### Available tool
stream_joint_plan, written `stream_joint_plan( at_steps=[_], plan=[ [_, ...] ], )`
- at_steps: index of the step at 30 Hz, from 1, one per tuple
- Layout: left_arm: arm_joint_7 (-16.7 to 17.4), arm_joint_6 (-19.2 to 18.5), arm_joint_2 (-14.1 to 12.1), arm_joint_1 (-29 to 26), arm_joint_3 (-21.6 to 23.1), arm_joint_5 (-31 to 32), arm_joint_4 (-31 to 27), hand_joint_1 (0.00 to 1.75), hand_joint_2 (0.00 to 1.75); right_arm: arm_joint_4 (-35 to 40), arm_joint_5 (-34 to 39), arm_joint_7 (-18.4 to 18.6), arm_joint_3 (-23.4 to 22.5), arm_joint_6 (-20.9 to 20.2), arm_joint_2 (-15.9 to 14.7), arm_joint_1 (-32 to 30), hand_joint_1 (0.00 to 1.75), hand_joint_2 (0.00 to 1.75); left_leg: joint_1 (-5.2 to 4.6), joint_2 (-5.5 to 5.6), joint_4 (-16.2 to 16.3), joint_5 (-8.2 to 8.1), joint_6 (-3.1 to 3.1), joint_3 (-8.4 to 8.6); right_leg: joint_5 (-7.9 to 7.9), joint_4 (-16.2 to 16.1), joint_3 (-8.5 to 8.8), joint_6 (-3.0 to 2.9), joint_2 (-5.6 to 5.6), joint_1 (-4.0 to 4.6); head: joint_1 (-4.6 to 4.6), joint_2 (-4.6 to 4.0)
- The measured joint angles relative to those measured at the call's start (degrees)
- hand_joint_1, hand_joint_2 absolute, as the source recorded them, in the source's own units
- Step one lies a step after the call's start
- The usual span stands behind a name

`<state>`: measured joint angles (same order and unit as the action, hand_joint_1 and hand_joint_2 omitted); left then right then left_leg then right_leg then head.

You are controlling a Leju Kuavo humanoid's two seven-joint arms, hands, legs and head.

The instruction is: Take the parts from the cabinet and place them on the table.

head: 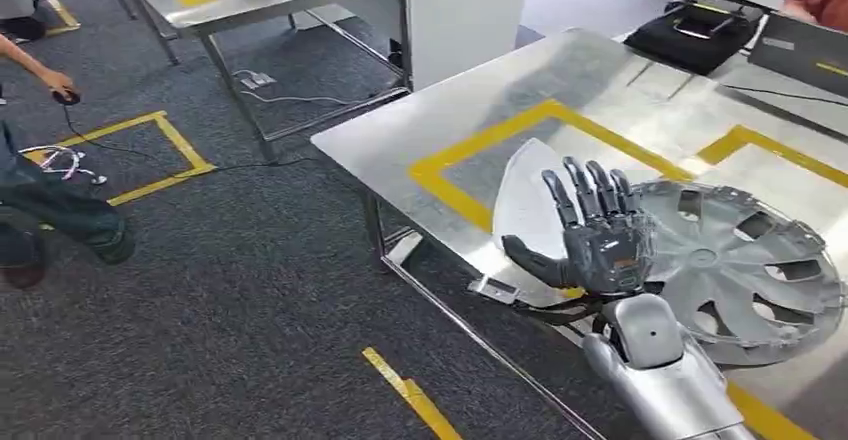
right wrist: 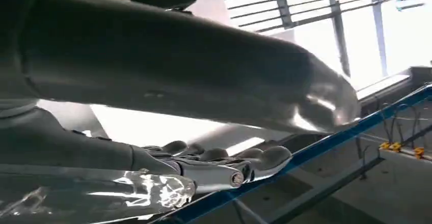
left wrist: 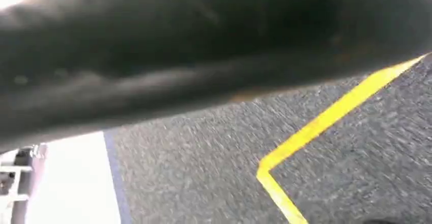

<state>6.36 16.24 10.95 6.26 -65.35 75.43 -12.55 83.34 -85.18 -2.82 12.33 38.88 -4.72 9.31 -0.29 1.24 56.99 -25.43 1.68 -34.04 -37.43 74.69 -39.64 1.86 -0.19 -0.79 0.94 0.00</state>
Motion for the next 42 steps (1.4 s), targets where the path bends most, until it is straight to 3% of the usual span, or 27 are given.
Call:
stream_joint_plan(
  at_steps=[1,2,4,5,6,10,11,12,13,15,16,18,19,20,21,25,26,27,28,30,31,33,37,38,39,40,42],
  plan=[
    [0.0,0.02,0.0,-0.06,0.02,0.0,0.0,0.0,0.0,0.0,0.15,0.0,-0.13,0.0,-0.02,-0.29,0.0,0.0,-0.05,0.72,0.0,0.0,-0.01,0.1,0.46,1.03,-1.01,-0.04,0.06,0.01,0.0,-0.02],
    [0.0,0.09,-0.02,-0.14,0.02,0.0,0.0,0.0,0.0,0.0,0.44,-0.09,-0.22,0.0,-0.04,-0.39,0.0,0.0,-0.05,1.42,0.02,-0.04,-0.04,0.2,2.33,-0.52,-0.77,-0.11,0.09,0.01,0.0,-0.02],
    [0.0,0.22,-0.02,-0.14,0.02,0.0,-0.02,0.0,0.0,0.0,0.94,-0.37,-0.39,0.0,-0.11,-0.35,0.0,0.0,-0.02,2.86,0.08,-0.23,-0.31,0.63,8.31,-9.95,3.18,-0.37,0.68,-0.07,0.0,-0.02],
    [0.0,0.22,-0.02,-0.12,0.02,0.0,0.0,0.0,0.0,0.0,1.01,-0.57,-0.52,0.0,-0.15,-0.32,0.0,0.0,0.01,3.41,0.11,-0.38,-0.55,0.73,10.34,-14.64,5.25,-0.4,2.32,-0.26,-0.04,-0.02],
    [0.0,0.24,-0.02,0.0,0.02,-0.02,0.0,0.0,0.0,-0.02,1.09,-0.7,-0.63,0.0,-0.17,-0.32,0.0,0.0,-0.33,3.89,0.38,-0.51,-0.84,0.46,9.39,-16.1,6.15,-0.46,4.14,-0.44,0.0,-0.02],
    [0.0,0.31,-0.09,-0.33,0.02,-0.09,-0.02,0.0,0.0,-0.07,1.25,-0.92,-0.7,0.0,-0.2,-0.23,0.0,0.0,0.24,5.64,0.35,-0.27,-2.09,-0.09,9.64,-16.5,6.71,-1.4,2.63,-0.15,0.02,0.0],
    [0.0,0.33,-0.15,-0.37,0.02,-0.09,0.0,0.0,0.0,-0.04,1.25,-0.92,-0.72,0.0,-0.22,-0.15,0.0,0.0,0.2,4.29,1.08,-0.96,-2.3,-0.16,9.79,-16.9,7.1,-1.78,1.85,-0.32,-0.02,0.0],
    [0.0,0.39,-0.13,-0.29,0.02,-0.09,0.0,0.0,0.0,-0.04,1.27,-0.92,-0.74,0.0,-0.22,-0.15,0.0,0.0,0.07,1.97,3.21,-2.43,-2.62,-1.17,9.68,-17.07,7.36,-2.29,1.4,-0.3,0.61,0.0],
    [0.0,0.37,-0.13,-0.14,0.02,-0.09,0.0,0.0,0.0,-0.04,1.31,-0.92,-0.74,0.0,-0.22,-0.16,0.0,0.0,0.18,0.65,7.12,-4.48,-2.91,-3.06,9.61,-17.06,7.46,-2.42,0.67,-0.2,0.53,-0.02],
    [0.0,0.37,-0.13,0.0,0.02,-0.09,0.0,0.0,0.0,-0.07,1.33,-0.92,-0.74,0.0,-0.22,-0.3,0.0,0.0,0.43,-0.43,16.2,-8.05,-3.25,-7.78,9.37,-17.05,7.57,-2.7,-0.71,-0.01,0.5,0.0],
    [0.0,0.39,-0.15,-0.08,0.02,-0.09,0.0,0.0,0.0,-0.07,1.35,-0.96,-0.74,0.0,-0.22,-0.31,0.0,0.0,0.53,-0.53,18.14,-8.13,-3.32,-8.95,9.26,-17.04,7.62,-2.71,-1.34,0.04,0.55,-0.02],
    [0.02,0.42,-0.15,-0.26,0.02,-0.11,0.0,0.0,0.0,-0.09,1.42,-1.33,-0.7,0.02,-0.22,-0.28,0.0,0.0,0.58,-0.62,14.31,-4.57,-3.22,-7.15,8.98,-17.04,7.95,-2.6,-2.44,0.1,0.55,-0.02],
    [0.09,0.44,-0.15,-0.25,0.02,-0.15,0.0,0.0,0.0,-0.09,1.42,-1.46,-0.7,0.0,-0.22,-0.25,0.0,0.0,0.54,-1.05,9.71,-2.0,-3.02,-4.83,8.82,-17.04,8.22,-2.51,-2.99,0.14,0.55,0.0],
    [0.18,0.5,-0.2,-0.24,0.02,-0.18,0.0,0.0,0.0,-0.09,1.44,-1.57,-0.7,0.0,-0.2,-0.11,0.0,0.0,0.4,-2.42,4.2,0.45,-2.67,-1.86,8.59,-17.05,8.58,-2.32,-3.5,0.17,0.53,-0.02],
    [0.26,0.55,-0.22,-0.18,0.02,-0.18,0.0,0.0,0.0,-0.15,1.42,-1.71,-0.7,0.0,-0.2,0.09,0.0,0.0,-0.11,-4.75,1.49,0.25,-2.49,-0.44,8.36,-17.0,8.71,-2.0,-3.92,0.44,0.53,0.0],
    [0.77,0.55,-0.26,-0.17,0.02,-0.18,0.0,0.0,0.0,-0.55,1.44,-2.1,-0.61,0.0,0.0,0.85,0.0,0.0,-0.53,-3.05,0.5,0.03,-1.36,-0.5,7.99,-17.19,9.0,-0.96,-5.87,0.66,0.46,-0.02],
    [0.85,0.57,-0.31,-0.25,0.02,-0.17,0.0,0.0,0.0,-0.61,1.46,-2.12,-0.61,0.0,0.15,0.97,0.0,0.0,0.02,-2.55,-0.18,0.4,-0.84,0.04,7.4,-17.01,8.59,-0.51,-5.6,0.46,0.5,0.0],
    [0.85,0.59,-0.35,-0.28,0.02,-0.15,0.0,0.0,0.0,-0.7,1.48,-2.19,-0.66,0.0,0.15,1.15,0.0,0.0,0.01,-2.16,-0.28,0.4,-0.71,0.23,6.38,-15.48,8.2,-0.32,-3.09,0.34,0.15,-0.02],
    [0.85,0.68,-0.39,-0.08,0.02,-0.15,0.0,0.0,0.0,-0.81,1.62,-2.21,-0.72,0.0,0.15,1.35,0.0,0.0,0.04,-1.66,-0.28,0.38,-0.36,0.2,4.34,-11.42,6.27,-0.31,-1.23,0.24,-0.04,0.0],
    [0.83,0.68,-0.37,0.09,0.02,-0.15,0.0,0.0,0.0,-1.22,1.75,-2.49,-0.72,0.0,0.15,1.22,0.0,0.0,-0.03,-0.56,-0.27,0.27,-0.09,0.16,0.62,-1.96,1.19,-0.11,-0.14,0.19,-0.15,-0.02],
    [0.79,0.68,-0.39,0.02,0.02,-0.15,0.0,0.0,0.0,-1.46,1.81,-2.49,-0.72,0.0,0.15,1.15,0.0,0.0,-0.06,0.1,-0.24,0.26,-0.09,0.2,0.22,0.85,-0.59,-0.04,-0.01,0.2,-0.26,-0.02],
    [0.76,0.7,-0.39,-0.08,0.02,-0.15,0.0,0.0,0.0,-1.64,1.84,-2.56,-0.7,0.0,0.15,1.18,0.0,0.0,-0.06,0.77,-0.22,0.26,-0.11,0.27,1.69,0.37,-0.93,-0.08,-0.01,0.18,-0.22,0.0],
    [0.77,0.7,-0.39,-0.1,0.02,-0.15,0.0,0.0,0.0,-1.68,1.84,-2.58,-0.7,0.0,0.15,1.2,0.0,0.0,-0.06,0.92,-0.21,0.25,-0.11,0.28,2.2,-0.18,-0.79,-0.08,0.0,0.18,-0.24,-0.02],
    [0.74,0.72,-0.42,-0.13,0.02,-0.15,0.0,0.0,0.0,-1.75,1.84,-2.64,-0.7,0.0,0.15,1.25,0.0,0.0,-0.05,1.42,-0.21,0.25,-0.13,0.37,4.21,-2.77,0.25,-0.11,0.02,0.14,-0.26,-0.02],
    [0.63,0.72,-0.39,-0.1,0.02,-0.18,0.0,0.0,0.0,-2.05,1.82,-2.67,-0.7,0.0,0.15,1.72,0.0,0.0,0.01,2.86,-0.15,-0.02,-0.61,0.7,10.25,-15.05,5.73,-0.13,2.54,-0.37,-0.31,-0.02],
    [0.57,0.77,-0.42,-0.09,0.02,-0.31,0.0,0.0,0.0,-2.49,1.84,-2.84,-0.66,0.0,0.42,1.93,0.0,0.0,0.08,4.18,0.14,0.37,-1.69,-0.12,9.49,-16.31,6.86,-0.83,2.79,-0.04,-0.24,-0.02],
    [0.57,0.81,-0.53,-0.33,0.0,-0.33,0.0,0.0,0.0,-2.62,1.84,-2.99,-0.63,0.0,0.7,2.18,0.0,0.0,0.22,4.38,0.36,0.01,-2.26,-0.26,9.79,-16.75,7.07,-1.61,1.99,-0.28,-0.28,0.0]
  ],
)
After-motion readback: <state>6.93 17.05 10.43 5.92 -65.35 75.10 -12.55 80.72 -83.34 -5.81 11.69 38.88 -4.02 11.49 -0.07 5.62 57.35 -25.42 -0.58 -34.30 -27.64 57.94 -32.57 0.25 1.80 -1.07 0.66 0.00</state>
